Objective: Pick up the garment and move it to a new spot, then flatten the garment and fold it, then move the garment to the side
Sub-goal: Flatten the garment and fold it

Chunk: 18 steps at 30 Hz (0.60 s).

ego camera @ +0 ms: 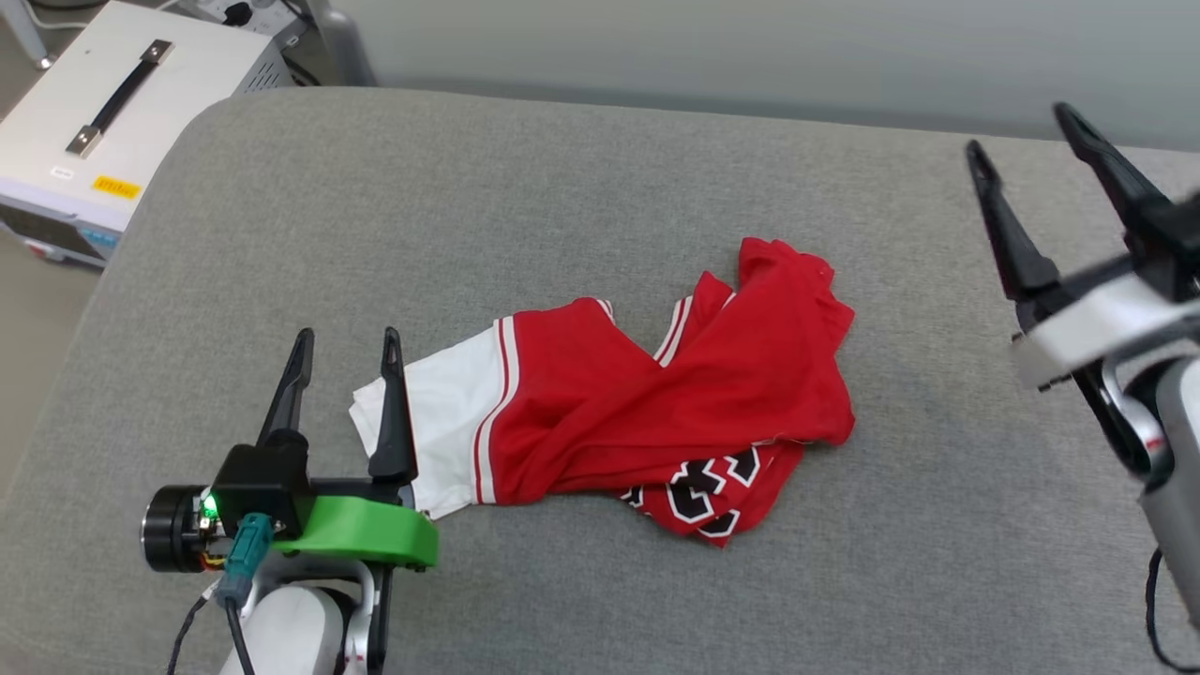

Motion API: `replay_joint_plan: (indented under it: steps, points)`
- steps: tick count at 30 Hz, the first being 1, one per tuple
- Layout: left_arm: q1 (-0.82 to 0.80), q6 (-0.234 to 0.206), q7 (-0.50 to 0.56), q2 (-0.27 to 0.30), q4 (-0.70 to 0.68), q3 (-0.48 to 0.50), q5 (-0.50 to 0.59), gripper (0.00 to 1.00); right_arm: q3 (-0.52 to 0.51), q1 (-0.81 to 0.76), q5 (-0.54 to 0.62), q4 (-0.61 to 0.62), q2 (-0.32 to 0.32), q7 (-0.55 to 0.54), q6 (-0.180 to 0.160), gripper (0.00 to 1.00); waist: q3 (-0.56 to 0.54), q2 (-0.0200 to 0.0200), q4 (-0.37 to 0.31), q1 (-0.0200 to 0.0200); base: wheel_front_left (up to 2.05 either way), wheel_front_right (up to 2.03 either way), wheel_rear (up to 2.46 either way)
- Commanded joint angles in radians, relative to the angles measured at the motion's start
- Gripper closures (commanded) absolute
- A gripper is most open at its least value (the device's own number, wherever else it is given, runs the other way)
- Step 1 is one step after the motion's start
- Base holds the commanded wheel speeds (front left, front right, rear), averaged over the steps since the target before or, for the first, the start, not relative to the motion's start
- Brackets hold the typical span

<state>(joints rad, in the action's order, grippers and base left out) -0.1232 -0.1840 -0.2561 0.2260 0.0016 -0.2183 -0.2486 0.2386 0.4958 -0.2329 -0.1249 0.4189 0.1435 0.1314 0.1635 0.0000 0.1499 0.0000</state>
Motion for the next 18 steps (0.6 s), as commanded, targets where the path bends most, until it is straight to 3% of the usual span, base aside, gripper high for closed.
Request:
replay_joint_plan:
  steps: [1,8,14,18]
  points:
    - [0.013,0.014,-0.006,-0.015,-0.002,0.011,0.018,0.00,0.042,0.044,-0.033,-0.005,0.025,-0.047,-0.001,0.00,0.022,0.0000,0.019,0.0000,0.00,0.00,0.00]
    - [0.000,0.078,-0.006,-0.093,0.003,0.064,0.074,0.00,0.337,0.251,-0.293,-0.017,0.192,-0.411,-0.001,0.00,0.085,0.0000,0.055,0.0000,0.00,0.00,0.00]
    - [-0.022,0.116,-0.006,-0.140,0.015,0.097,0.102,0.00,0.561,0.393,-0.476,-0.019,0.280,-0.683,-0.001,0.00,0.147,0.0000,0.090,0.0000,0.00,0.00,0.00]
    - [-0.042,0.135,-0.006,-0.160,0.020,0.105,0.111,0.00,0.663,0.463,-0.566,-0.046,0.299,-0.805,-0.001,0.00,0.188,0.0000,0.117,0.0000,0.00,0.00,0.00]
